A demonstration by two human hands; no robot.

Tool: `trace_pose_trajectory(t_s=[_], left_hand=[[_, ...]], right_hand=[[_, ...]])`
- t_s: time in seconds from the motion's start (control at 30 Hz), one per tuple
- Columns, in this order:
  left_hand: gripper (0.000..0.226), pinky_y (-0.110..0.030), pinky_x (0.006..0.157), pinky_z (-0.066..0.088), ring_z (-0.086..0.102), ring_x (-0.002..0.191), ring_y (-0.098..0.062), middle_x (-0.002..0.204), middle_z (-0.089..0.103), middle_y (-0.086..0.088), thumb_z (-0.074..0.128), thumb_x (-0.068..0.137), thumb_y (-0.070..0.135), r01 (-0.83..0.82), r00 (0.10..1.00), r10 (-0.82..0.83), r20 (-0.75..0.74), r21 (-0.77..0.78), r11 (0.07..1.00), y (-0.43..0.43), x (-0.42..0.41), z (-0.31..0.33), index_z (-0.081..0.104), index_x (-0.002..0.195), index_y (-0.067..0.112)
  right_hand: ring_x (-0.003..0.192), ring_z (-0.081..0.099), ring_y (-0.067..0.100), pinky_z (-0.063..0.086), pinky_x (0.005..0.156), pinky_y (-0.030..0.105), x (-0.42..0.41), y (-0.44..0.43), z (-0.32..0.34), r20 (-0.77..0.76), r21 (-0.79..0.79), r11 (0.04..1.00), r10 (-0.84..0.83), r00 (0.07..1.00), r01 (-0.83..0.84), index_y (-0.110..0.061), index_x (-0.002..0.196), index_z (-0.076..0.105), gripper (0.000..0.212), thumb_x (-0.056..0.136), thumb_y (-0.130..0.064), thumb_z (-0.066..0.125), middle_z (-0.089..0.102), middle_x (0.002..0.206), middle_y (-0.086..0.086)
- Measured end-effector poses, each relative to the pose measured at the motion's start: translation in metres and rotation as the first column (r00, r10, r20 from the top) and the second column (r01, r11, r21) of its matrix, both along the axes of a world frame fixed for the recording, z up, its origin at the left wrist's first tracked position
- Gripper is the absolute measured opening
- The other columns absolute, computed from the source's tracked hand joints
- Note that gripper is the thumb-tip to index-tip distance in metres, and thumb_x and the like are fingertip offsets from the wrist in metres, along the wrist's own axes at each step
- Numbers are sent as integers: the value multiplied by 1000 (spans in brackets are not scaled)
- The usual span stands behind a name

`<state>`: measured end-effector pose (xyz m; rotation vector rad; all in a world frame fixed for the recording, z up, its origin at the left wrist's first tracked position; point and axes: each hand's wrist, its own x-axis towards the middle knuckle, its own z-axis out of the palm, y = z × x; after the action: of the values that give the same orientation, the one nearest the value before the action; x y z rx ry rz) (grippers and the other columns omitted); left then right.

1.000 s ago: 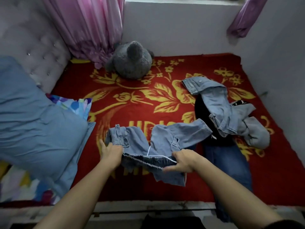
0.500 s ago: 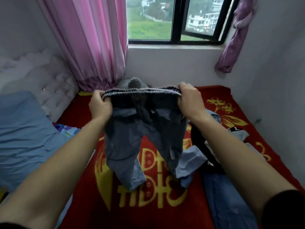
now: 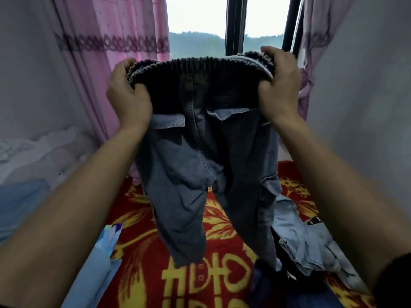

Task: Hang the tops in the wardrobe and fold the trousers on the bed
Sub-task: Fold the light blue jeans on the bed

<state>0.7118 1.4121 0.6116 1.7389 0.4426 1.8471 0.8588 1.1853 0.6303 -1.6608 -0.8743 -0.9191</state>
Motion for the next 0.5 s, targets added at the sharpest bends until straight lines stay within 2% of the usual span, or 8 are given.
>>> trace_pose_trajectory(t_s=[0.1, 0.23, 0.3, 0.37, 0.43, 0.5], left_hand=[[53, -28, 94, 49, 63, 105, -26, 109, 69, -14, 38, 68, -3, 6, 993, -17, 115, 88, 996, -7, 5, 19, 65, 113, 1], [44, -18, 79, 44, 60, 95, -21, 103, 68, -11, 40, 70, 0, -65, 997, 57, 59, 149, 987, 2, 25, 29, 65, 107, 3], [41, -18, 71, 38, 56, 89, -16, 100, 65, -4, 40, 74, 2, -95, 995, 100, -30, 137, 986, 14, 40, 23, 63, 108, 6], [34, -24, 68, 35, 55, 87, -18, 97, 62, -5, 39, 81, 4, -95, 978, 112, -178, 98, 991, 32, 60, 10, 57, 110, 3], [26, -32, 67, 34, 58, 92, -29, 103, 63, -16, 40, 88, 6, -108, 932, 109, -345, 20, 994, 53, 83, -3, 51, 112, 3], [23, -30, 69, 32, 58, 98, -34, 109, 62, -20, 42, 92, 7, -132, 875, 80, -477, -75, 988, 77, 104, -14, 50, 113, 4]], right_hand=[[105, 46, 7, 26, 86, -5, 3, -1, 17, 60, 47, 999, -18, 998, 15, -3, 129, 61, 61, 71, 10, 44, 61, 119, 16], [106, 51, 11, 25, 85, -4, 23, 8, 26, 31, 25, 999, -25, 999, 24, -7, 130, 61, 58, 75, 5, 45, 61, 121, 15], [111, 56, 22, 27, 86, -1, 38, 17, 20, 12, 5, 1000, -12, 1000, 12, -7, 130, 62, 57, 76, 4, 46, 62, 121, 16], [114, 57, 27, 29, 87, 6, 58, 31, 8, -22, -43, 999, 5, 1000, -6, -6, 129, 62, 55, 77, 5, 47, 62, 120, 18], [116, 55, 30, 31, 91, 13, 83, 51, -3, -84, -154, 988, -1, 996, -12, -5, 131, 61, 55, 79, 8, 48, 61, 123, 19], [120, 53, 34, 33, 101, 21, 114, 72, -13, -170, -320, 947, -46, 984, -11, -5, 134, 58, 56, 81, 9, 47, 57, 126, 21]])
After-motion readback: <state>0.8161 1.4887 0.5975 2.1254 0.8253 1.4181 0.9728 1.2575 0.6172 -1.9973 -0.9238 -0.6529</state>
